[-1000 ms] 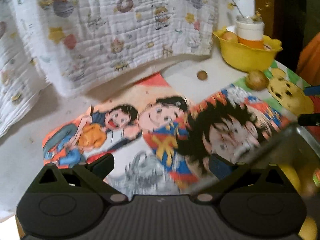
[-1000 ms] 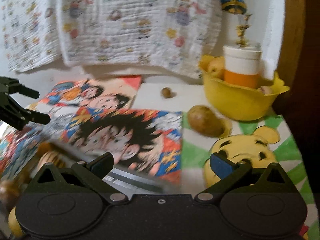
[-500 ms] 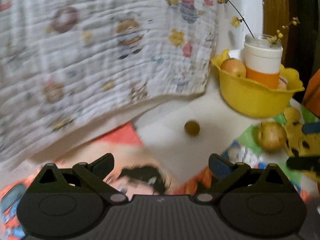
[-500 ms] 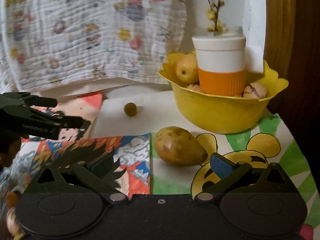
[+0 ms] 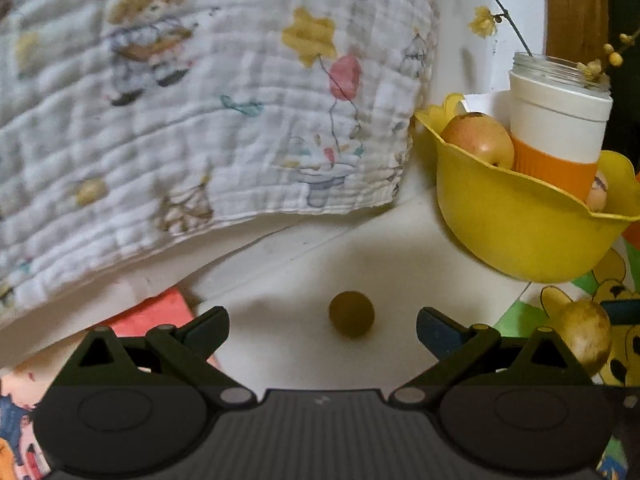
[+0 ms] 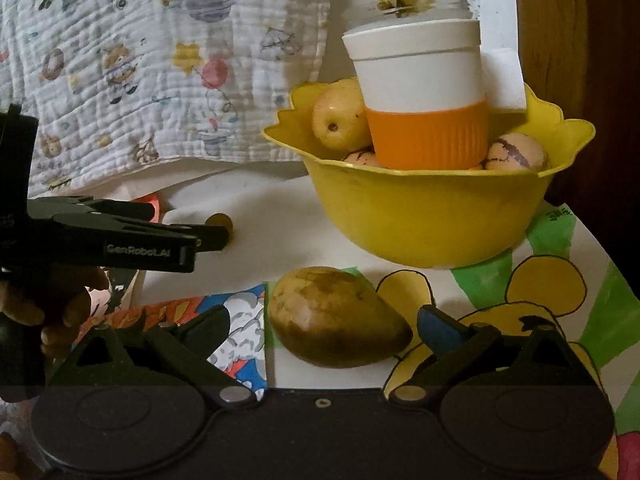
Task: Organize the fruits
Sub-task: 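Grasp the brown potato-like fruit with the right tool while the left tool grasps the small brown nut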
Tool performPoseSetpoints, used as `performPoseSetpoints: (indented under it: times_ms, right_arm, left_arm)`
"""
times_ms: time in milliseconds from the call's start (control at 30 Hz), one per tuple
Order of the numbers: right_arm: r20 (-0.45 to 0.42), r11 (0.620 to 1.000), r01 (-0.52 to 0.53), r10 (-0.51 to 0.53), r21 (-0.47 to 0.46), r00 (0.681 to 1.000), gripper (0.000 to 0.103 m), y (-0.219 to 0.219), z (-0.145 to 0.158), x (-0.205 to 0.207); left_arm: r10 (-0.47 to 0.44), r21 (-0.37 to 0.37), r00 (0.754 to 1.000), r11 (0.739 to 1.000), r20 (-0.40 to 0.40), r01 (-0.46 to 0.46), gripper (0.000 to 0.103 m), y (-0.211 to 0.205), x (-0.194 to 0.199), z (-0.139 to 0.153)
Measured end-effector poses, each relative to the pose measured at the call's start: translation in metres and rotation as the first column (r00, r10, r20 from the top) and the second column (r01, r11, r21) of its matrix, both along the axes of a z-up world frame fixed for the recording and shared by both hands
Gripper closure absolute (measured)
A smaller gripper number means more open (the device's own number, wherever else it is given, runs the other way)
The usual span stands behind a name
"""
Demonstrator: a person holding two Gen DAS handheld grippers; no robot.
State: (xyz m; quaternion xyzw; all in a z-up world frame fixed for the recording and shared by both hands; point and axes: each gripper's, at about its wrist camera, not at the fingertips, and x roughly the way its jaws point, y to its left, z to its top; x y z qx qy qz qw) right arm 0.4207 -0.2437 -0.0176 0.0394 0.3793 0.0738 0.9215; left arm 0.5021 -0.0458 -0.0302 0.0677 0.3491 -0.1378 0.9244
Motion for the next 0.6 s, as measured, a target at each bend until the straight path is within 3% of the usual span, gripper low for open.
performPoseSetpoints:
  times_ms: [233,400,600]
  right_arm:
    - [0.004,0.999,0.035,-0.035,0.029,0.999,0.006,0.002,-0.005,0.006]
    - [0.004,0.999,0.033,-0.033,-0.003,0.999,0.007,0.006,-0.005,0.009]
    - [-0.010,0.999,0.054,-0.054,-0.001,0.999,0.010,0.003,-0.007,0.014]
  left_arm:
    - [-0.015,-0.015,1.000,1.000,-0.008,0.015,0.009,-0.007,0.006,-0.011]
    - [-0.024,-0.007,0.999,1.000,-0.022,0.024,0.013,-0.014,0.011,-0.025]
    - [-0.028,-0.019,0.999,0.999,-0.031,0.027,0.025,-0.016,0.021,-0.045]
